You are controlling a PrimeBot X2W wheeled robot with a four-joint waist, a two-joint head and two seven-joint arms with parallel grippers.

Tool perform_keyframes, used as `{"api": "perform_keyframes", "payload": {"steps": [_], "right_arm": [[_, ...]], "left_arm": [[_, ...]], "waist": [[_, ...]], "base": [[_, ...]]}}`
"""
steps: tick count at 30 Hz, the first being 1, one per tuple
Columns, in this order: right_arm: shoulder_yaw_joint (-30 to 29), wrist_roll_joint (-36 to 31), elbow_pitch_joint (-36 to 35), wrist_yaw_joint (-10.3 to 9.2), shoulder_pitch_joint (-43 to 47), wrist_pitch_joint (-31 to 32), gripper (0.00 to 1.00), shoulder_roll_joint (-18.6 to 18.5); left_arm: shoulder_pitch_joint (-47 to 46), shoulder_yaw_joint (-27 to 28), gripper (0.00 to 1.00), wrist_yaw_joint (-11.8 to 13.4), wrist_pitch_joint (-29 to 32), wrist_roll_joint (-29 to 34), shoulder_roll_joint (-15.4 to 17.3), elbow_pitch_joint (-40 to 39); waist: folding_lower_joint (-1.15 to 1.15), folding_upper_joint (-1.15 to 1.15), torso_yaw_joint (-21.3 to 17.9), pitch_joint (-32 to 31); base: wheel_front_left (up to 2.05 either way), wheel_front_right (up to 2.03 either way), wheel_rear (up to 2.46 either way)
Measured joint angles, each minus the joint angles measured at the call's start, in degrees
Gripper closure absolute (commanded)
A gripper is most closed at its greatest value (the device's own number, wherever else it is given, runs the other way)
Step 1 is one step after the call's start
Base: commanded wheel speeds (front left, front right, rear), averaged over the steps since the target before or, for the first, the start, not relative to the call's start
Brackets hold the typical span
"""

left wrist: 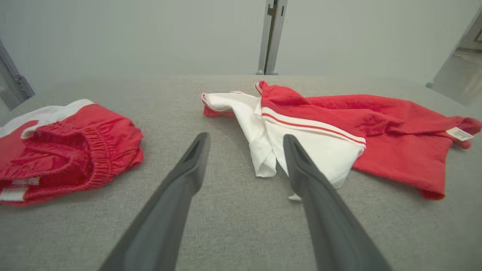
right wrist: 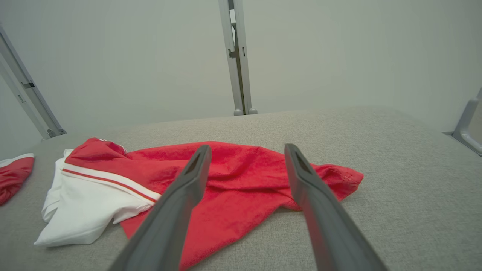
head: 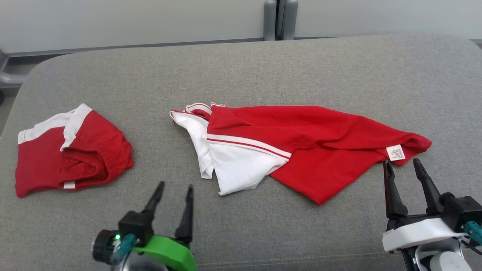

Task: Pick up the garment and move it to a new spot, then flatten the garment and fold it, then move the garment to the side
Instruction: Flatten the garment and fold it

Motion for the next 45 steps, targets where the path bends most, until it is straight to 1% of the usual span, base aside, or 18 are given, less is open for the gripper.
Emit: {"api": "perform_keyframes", "payload": {"steps": [4, 7, 10, 15, 18, 25, 26, 27, 28, 29, 33, 36, 40, 45], "right_arm": [[0.18, -0.18, -0.15, 0.0, -0.61, 0.0, 0.0, -0.13], [0.64, -0.18, -0.29, 0.0, -1.71, 0.0, 0.0, -0.34], [0.97, -0.18, -0.47, 0.0, -2.5, 0.0, 0.0, -0.48], [1.3, -0.18, -0.71, 0.0, -3.14, 0.0, 0.0, -0.41], [1.21, -0.18, -0.77, 0.0, -3.55, 0.0, 0.0, -0.34], [1.34, -0.18, -0.86, 0.0, -4.39, 0.0, 0.0, -0.02], [1.32, -0.18, -0.86, 0.0, -4.51, 0.0, 0.0, 0.01], [1.27, -0.18, -0.86, 0.0, -4.58, 0.0, 0.0, 0.03], [1.24, -0.19, -0.85, 0.0, -4.64, 0.0, 0.0, 0.05], [1.16, -0.18, -0.85, 0.0, -4.78, 0.0, 0.0, 0.09], [0.89, -0.18, -0.85, 0.0, -4.92, 0.0, 0.0, 0.18], [0.75, -0.18, -0.75, 0.0, -4.88, 0.0, 0.0, 0.25], [0.51, -0.14, -0.68, 0.0, -4.75, 0.0, 0.0, 0.32], [0.05, -0.14, -0.68, 0.0, -4.22, 0.0, 0.0, 0.48]], "left_arm": [[-1.82, -6.91, 0.0, -1.87, 7.7, -3.38, -0.02, 1.47], [-4.03, -11.59, 0.0, -2.21, 13.49, -6.7, 0.07, 2.38], [-6.55, -14.3, 0.0, -2.27, 16.96, -9.98, 1.29, 3.57], [-10.33, -15.43, 0.0, -2.27, 19.83, -15.11, 2.97, 6.49], [-12.19, -15.6, 0.0, -2.29, 21.02, -16.85, 3.52, 8.82], [-15.86, -15.55, 0.0, -2.29, 21.74, -20.89, 3.83, 14.33], [-16.1, -15.6, 0.16, -2.29, 21.43, -21.18, 3.86, 14.78], [-16.41, -15.67, 0.52, -2.29, 21.27, -21.24, 3.87, 15.27], [-16.74, -15.72, 0.69, -2.29, 21.24, -21.57, 3.9, 15.77], [-17.02, -15.79, 1.0, -2.29, 20.61, -21.7, 3.94, 16.06], [-17.48, -16.71, 1.0, -2.29, 20.09, -22.97, 4.22, 16.24], [-17.02, -17.56, 1.0, -2.29, 20.17, -25.14, 4.82, 14.43], [-13.27, -18.05, 1.0, -2.29, 21.28, -29.63, 6.23, 8.98], [-8.58, -17.62, 1.0, -2.29, 23.88, -36.39, 9.14, -0.88]], "waist": [[0.0, 0.0, -0.02, 1.26], [0.0, 0.0, -0.28, 2.45], [0.0, 0.0, -0.83, 3.61], [0.0, 0.0, -2.37, 5.15], [0.0, 0.0, -3.28, 5.94], [0.0, 0.0, -4.9, 7.64], [0.0, 0.0, -5.0, 7.78], [0.0, 0.0, -5.08, 7.9], [0.0, 0.0, -5.14, 8.0], [0.0, 0.0, -5.18, 8.08], [0.0, 0.0, -5.04, 8.03], [0.0, 0.0, -4.78, 7.9], [0.0, 0.0, -4.28, 7.65], [0.0, 0.0, -3.28, 7.53]], "base": [[0.0, 0.0, 0.0], [0.0, 0.0, 0.0], [0.0, 0.0, 0.0], [0.0, 0.0, 0.0], [0.0, 0.0, 0.0], [0.0, 0.0, 0.0], [0.0, 0.0, 0.0], [0.0, 0.0, 0.0], [0.0, 0.0, 0.0], [0.0, 0.0, 0.0], [0.0, 0.0, 0.0], [0.0, 0.0, 0.0], [0.0, 0.0, 0.0], [0.0, 0.0, 0.0]]}}
